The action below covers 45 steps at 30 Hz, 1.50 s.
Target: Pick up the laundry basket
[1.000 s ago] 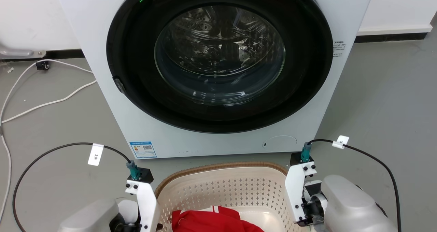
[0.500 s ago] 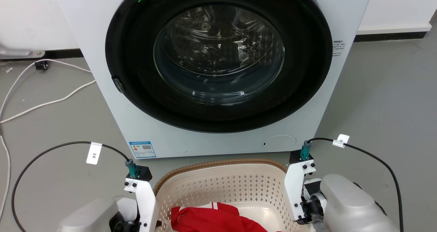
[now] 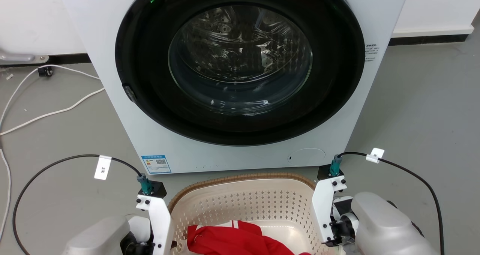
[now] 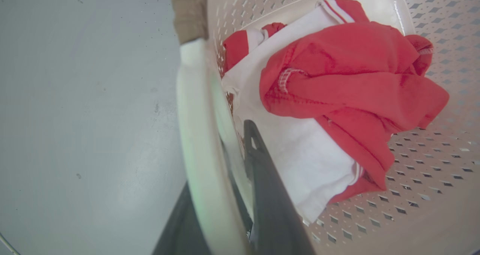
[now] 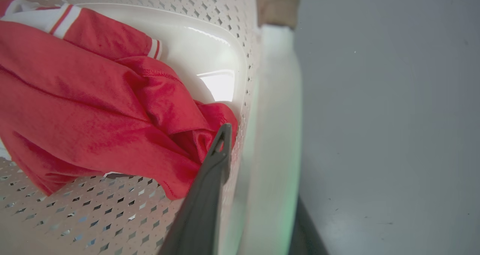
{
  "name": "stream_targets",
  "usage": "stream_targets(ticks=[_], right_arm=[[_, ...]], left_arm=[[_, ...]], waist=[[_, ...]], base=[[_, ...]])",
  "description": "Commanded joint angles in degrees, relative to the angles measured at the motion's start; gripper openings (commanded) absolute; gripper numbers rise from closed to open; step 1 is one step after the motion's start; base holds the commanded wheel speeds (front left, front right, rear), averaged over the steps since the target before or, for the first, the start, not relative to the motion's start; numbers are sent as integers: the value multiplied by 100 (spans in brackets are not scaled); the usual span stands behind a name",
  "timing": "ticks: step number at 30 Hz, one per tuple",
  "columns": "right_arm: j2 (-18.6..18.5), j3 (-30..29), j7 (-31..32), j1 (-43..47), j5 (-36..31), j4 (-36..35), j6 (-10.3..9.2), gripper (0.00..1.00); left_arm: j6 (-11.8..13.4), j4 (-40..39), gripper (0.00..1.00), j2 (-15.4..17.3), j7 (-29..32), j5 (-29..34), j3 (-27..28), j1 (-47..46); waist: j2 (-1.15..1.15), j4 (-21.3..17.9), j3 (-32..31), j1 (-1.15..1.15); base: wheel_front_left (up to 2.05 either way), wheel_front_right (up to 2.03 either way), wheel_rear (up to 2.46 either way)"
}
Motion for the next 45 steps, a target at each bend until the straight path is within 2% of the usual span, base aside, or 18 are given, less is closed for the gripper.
stream_targets(ticks=[1, 45], right_arm=[[-92, 41, -31, -110, -10, 5, 64, 0], [-80, 425, -254, -150, 345, 15, 65, 0]], left_arm=[[-27, 22, 0, 54, 12, 48, -42, -39], [-27, 5, 0, 76, -28, -60, -44, 25]], waist=[[0, -1, 0, 0], [0, -59, -73, 0]], base=[[0, 0, 0], [0, 0, 0]])
